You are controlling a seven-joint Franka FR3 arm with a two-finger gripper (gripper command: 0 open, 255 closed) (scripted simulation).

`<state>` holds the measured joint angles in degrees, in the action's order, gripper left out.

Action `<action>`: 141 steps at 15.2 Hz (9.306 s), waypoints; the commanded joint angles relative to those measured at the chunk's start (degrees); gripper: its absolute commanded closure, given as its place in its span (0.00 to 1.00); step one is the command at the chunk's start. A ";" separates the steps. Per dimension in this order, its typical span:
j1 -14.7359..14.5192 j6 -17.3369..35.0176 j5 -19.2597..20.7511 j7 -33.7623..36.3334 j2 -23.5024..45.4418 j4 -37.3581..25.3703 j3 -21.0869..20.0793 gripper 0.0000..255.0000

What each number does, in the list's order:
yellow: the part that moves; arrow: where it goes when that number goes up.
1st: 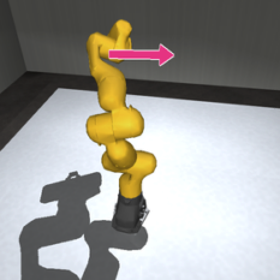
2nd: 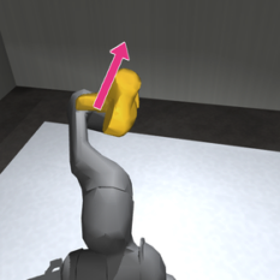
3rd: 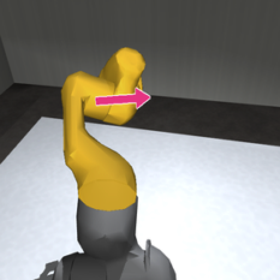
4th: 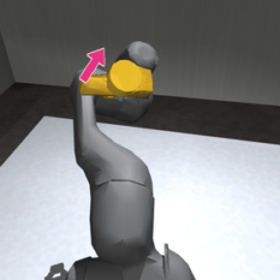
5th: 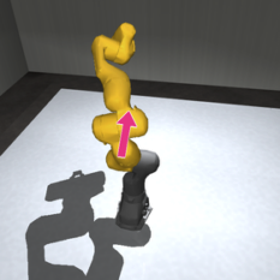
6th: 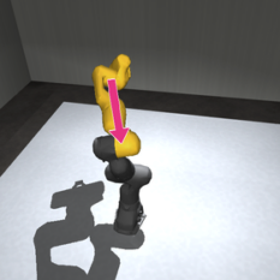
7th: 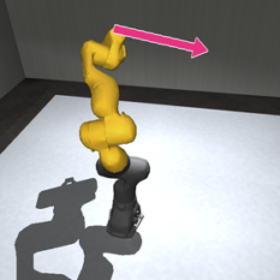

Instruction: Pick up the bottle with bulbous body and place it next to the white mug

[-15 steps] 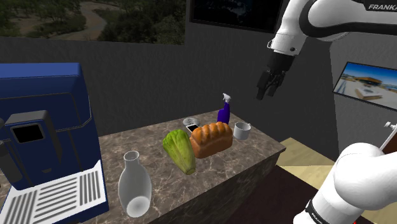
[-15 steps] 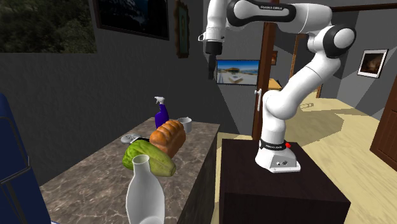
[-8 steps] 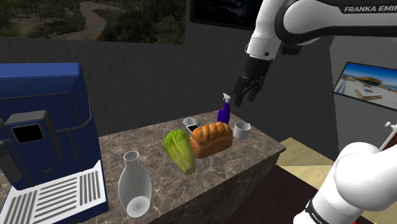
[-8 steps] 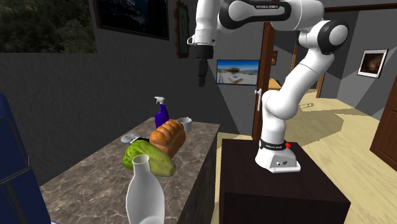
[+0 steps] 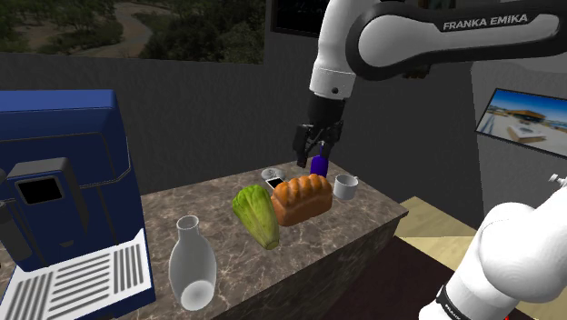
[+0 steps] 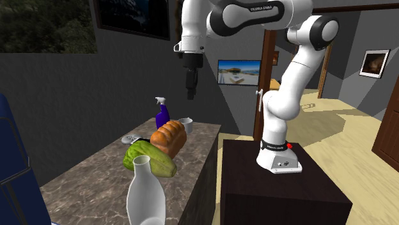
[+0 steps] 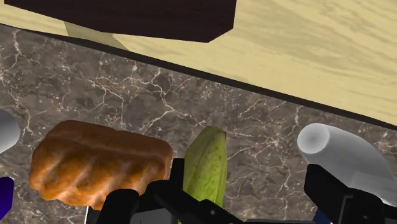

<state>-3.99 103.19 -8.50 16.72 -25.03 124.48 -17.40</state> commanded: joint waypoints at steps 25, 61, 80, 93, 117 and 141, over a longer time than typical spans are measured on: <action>-16.27 -0.83 22.28 29.66 54.26 -45.78 -13.46 0.00; -17.00 -6.35 21.98 29.32 53.93 -51.13 -13.71 1.00; -14.78 -16.52 20.35 25.72 50.37 -58.26 -13.96 1.00; 2.39 -8.76 10.38 6.98 30.20 -32.81 -9.40 1.00; 19.25 -7.32 8.92 -26.77 23.67 -25.48 7.42 1.00; 32.08 -6.13 -3.48 -12.62 40.50 -35.66 20.57 0.00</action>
<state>27.65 96.13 -9.75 -1.06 15.12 87.69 2.51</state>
